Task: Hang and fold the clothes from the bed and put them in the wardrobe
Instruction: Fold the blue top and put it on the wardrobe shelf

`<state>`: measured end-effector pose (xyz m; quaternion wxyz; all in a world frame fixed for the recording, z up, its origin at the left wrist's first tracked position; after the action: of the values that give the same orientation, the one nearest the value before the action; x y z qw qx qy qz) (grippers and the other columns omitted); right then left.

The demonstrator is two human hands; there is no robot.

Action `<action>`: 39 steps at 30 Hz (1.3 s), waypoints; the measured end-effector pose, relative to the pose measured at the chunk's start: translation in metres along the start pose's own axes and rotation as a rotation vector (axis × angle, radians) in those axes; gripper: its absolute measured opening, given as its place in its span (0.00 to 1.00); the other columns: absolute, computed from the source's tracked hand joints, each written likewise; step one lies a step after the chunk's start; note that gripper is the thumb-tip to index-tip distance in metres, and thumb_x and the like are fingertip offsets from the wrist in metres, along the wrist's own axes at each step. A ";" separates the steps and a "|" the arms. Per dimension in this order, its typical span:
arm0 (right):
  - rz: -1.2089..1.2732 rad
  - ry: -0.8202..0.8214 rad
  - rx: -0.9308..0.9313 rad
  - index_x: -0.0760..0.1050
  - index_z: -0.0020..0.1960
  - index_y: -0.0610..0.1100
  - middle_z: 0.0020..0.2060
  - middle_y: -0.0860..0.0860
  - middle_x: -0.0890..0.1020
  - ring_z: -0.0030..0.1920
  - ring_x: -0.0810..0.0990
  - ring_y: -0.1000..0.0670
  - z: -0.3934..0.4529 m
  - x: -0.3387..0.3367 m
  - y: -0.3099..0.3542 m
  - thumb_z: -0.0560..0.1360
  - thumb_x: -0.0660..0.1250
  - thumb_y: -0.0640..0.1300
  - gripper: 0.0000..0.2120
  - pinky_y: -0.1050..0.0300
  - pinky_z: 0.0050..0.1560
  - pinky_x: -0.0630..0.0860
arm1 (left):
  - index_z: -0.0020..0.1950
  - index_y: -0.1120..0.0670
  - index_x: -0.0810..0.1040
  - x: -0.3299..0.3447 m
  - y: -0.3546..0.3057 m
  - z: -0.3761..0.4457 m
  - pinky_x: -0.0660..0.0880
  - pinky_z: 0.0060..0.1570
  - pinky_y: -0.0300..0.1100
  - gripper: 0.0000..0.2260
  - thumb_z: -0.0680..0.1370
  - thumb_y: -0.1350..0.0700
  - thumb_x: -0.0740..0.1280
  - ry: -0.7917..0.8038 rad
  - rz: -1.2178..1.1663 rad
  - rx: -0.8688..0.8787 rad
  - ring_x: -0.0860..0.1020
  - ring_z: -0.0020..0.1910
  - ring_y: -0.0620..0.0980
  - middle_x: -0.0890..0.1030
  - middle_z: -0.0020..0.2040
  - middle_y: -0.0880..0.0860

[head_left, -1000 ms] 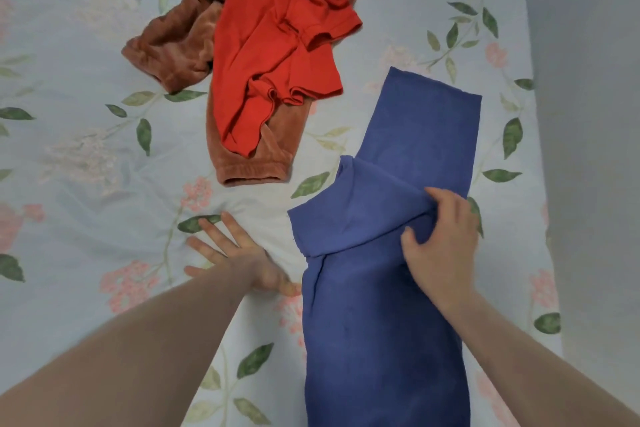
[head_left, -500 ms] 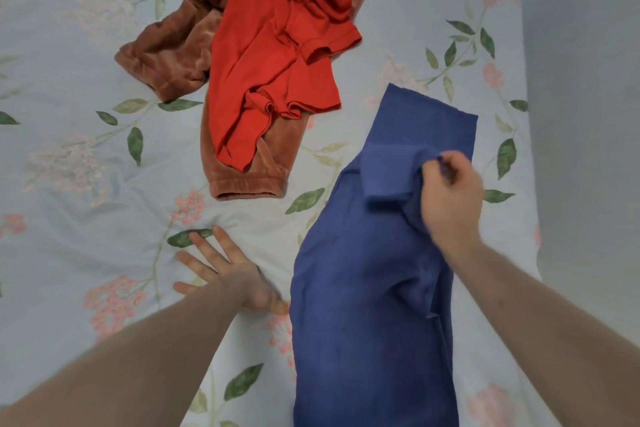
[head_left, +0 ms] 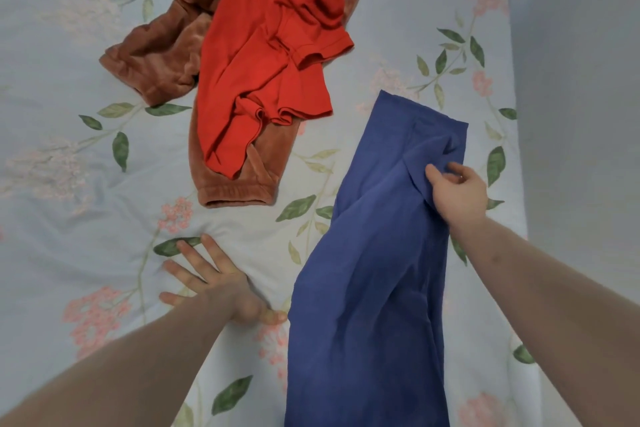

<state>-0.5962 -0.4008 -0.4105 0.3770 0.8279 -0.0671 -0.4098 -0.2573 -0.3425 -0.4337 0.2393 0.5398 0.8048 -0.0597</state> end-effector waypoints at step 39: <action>0.072 -0.149 -0.151 0.78 0.63 0.45 0.53 0.51 0.82 0.52 0.81 0.51 0.052 0.001 0.020 0.76 0.71 0.52 0.18 0.58 0.58 0.76 | 0.63 0.60 0.11 0.001 0.000 -0.001 0.45 0.70 0.77 0.84 0.48 0.28 0.80 0.004 -0.026 0.008 0.24 0.72 0.72 0.15 0.65 0.67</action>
<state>-0.6298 -0.4447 -0.4172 0.4470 0.7614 -0.0936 -0.4601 -0.2581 -0.3414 -0.4335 0.2348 0.5305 0.8120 -0.0647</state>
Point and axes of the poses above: each hand's wrist, its own z-axis towards the middle knuckle, its own x-axis out of the palm, y = z × x, the point moved 1 cm from there along z, towards the middle knuckle
